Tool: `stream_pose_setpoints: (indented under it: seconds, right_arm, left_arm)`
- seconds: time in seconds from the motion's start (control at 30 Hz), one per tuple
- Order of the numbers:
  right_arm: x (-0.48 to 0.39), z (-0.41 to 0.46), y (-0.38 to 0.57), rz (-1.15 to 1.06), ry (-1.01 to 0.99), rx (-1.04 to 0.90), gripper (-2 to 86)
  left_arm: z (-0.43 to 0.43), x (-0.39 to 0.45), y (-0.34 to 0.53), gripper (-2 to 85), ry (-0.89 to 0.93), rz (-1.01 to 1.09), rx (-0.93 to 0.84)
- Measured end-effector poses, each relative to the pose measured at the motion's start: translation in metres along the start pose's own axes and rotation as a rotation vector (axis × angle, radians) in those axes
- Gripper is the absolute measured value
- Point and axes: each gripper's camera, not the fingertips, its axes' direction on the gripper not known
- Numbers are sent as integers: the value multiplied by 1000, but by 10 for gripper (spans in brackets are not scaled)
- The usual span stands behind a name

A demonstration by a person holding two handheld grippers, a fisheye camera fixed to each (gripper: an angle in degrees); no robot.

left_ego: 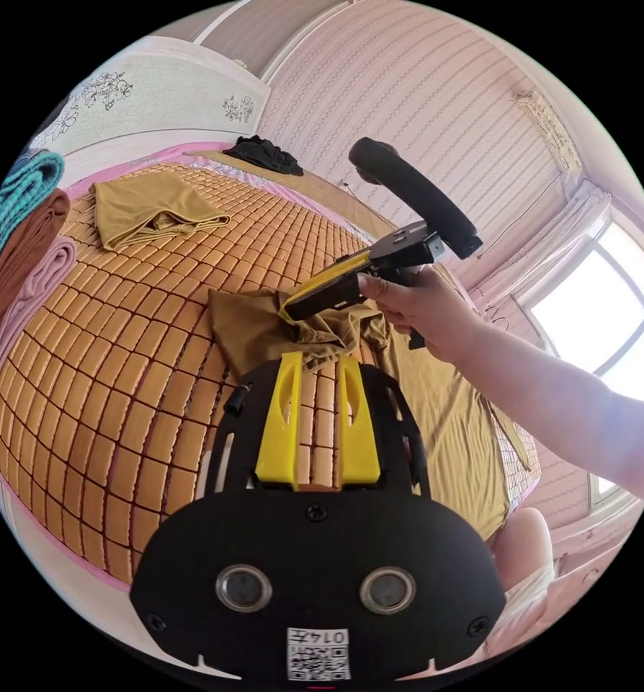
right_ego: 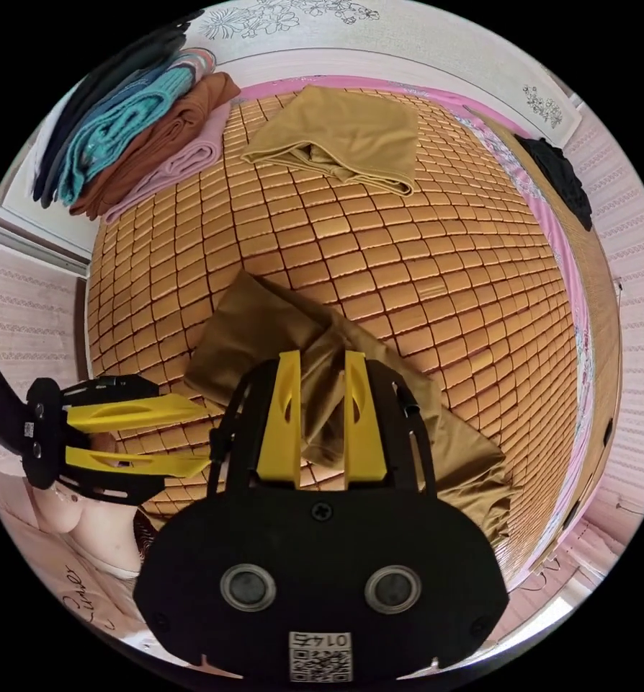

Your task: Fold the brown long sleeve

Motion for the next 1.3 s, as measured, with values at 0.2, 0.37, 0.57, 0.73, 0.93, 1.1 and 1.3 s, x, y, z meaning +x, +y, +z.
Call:
stream_pose_setpoints:
  seconds: [0.2, 0.37, 0.57, 0.73, 0.93, 1.1, 1.3]
  right_arm:
    - [2, -35, 16, -12, -145, 153, 7]
    - [-8, -66, 24, -77, -316, 241, 2]
    - [-40, -88, 11, -200, -397, 274, 3]
    - [-78, -92, -24, -277, -450, 282, 14]
    - [-131, -88, -61, -347, -411, 281, 85]
    - [-78, -79, -28, -226, -190, 222, 84]
    - [42, 1, 31, 202, 33, -32, 34]
  left_arm:
    - [-24, -23, 4, 86, 1, -66, 75]
    - [-44, -39, 8, 93, 24, -92, 138]
    - [-87, -62, 14, 40, 42, -99, 246]
    - [-148, -94, 40, -5, -49, -170, 425]
    - [-201, -157, 75, -8, -260, -456, 388]
    - [-197, -197, 85, -7, -294, -588, 311]
    - [-214, -220, 92, -7, -288, -640, 354]
